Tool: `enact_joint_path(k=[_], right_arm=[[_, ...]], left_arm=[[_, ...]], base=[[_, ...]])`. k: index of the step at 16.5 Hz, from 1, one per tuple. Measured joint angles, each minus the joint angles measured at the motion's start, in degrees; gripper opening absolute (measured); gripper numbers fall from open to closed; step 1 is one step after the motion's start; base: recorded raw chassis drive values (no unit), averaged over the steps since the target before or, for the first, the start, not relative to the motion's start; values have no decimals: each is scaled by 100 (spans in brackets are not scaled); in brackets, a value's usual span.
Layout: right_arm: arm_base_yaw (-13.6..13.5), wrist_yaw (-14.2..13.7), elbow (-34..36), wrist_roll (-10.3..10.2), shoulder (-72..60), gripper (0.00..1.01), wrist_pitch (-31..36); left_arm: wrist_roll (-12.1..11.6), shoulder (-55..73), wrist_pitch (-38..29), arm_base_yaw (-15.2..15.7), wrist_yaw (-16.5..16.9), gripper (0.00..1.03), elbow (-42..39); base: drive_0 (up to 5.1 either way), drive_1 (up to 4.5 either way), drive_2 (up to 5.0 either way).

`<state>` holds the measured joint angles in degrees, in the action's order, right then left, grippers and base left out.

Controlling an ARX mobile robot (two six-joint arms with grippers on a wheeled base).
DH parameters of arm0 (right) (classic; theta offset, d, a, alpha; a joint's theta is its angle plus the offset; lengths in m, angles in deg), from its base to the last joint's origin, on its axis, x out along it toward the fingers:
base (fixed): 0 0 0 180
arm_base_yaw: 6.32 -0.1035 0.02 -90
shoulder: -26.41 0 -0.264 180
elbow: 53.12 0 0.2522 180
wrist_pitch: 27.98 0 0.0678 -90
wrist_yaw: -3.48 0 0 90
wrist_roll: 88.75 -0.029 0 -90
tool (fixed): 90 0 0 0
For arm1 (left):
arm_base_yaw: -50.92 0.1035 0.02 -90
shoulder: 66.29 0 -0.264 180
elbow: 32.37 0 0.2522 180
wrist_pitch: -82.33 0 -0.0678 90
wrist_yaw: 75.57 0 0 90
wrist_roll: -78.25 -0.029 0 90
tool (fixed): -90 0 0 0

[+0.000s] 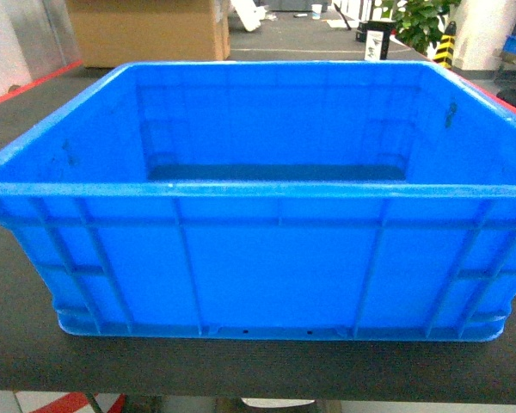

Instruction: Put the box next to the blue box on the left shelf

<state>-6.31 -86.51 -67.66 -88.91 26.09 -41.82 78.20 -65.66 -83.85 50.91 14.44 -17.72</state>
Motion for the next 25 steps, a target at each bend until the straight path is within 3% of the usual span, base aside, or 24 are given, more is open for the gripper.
enact_joint_path(k=[25], right_arm=[[0, 0, 0, 2, 0, 98, -26]], left_arm=[[2, 0, 28, 0, -2, 98, 2]], base=[[0, 0, 0]])
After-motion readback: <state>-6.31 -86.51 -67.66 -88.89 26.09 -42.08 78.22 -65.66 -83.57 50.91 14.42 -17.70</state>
